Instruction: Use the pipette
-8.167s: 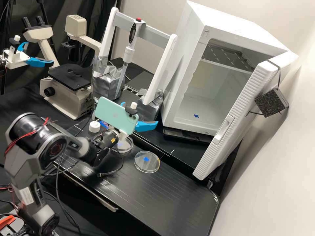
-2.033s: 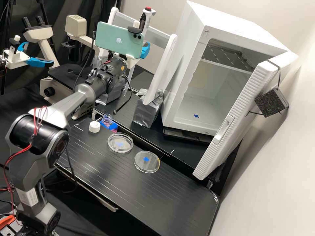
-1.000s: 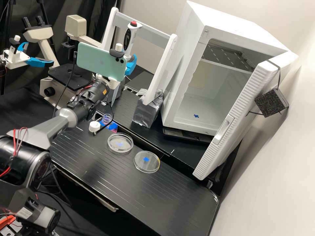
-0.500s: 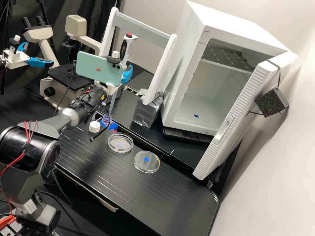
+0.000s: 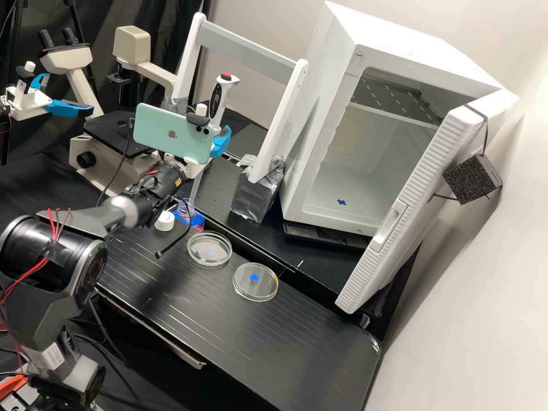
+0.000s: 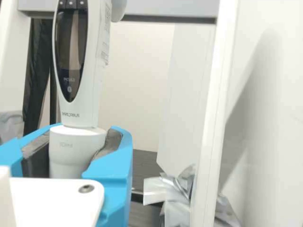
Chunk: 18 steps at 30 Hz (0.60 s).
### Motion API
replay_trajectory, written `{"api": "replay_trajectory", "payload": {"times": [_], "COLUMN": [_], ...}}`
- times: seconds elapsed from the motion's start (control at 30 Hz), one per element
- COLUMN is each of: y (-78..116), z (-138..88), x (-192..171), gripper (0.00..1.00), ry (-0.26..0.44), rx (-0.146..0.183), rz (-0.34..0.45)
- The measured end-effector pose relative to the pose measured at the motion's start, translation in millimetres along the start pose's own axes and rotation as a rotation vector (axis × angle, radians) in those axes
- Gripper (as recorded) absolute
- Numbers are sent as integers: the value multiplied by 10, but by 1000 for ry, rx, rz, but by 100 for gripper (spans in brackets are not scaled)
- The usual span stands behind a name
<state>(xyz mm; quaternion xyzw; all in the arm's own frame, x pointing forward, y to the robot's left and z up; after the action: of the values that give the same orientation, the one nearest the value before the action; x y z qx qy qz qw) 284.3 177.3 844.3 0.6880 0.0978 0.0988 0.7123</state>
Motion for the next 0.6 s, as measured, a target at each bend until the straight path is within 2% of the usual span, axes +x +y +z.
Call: {"api": "replay_trajectory", "payload": {"times": [0.1,0.3,0.47,0.6], "y": [-32,-95,-165,-235], "z": [59,139,132,119], "x": [-38,-110,-178,-225], "gripper": [0,0,0,0], "ry": [-10,-16,7,24], "rx": [16,16,26,8], "rz": [3,10,29,63]}}
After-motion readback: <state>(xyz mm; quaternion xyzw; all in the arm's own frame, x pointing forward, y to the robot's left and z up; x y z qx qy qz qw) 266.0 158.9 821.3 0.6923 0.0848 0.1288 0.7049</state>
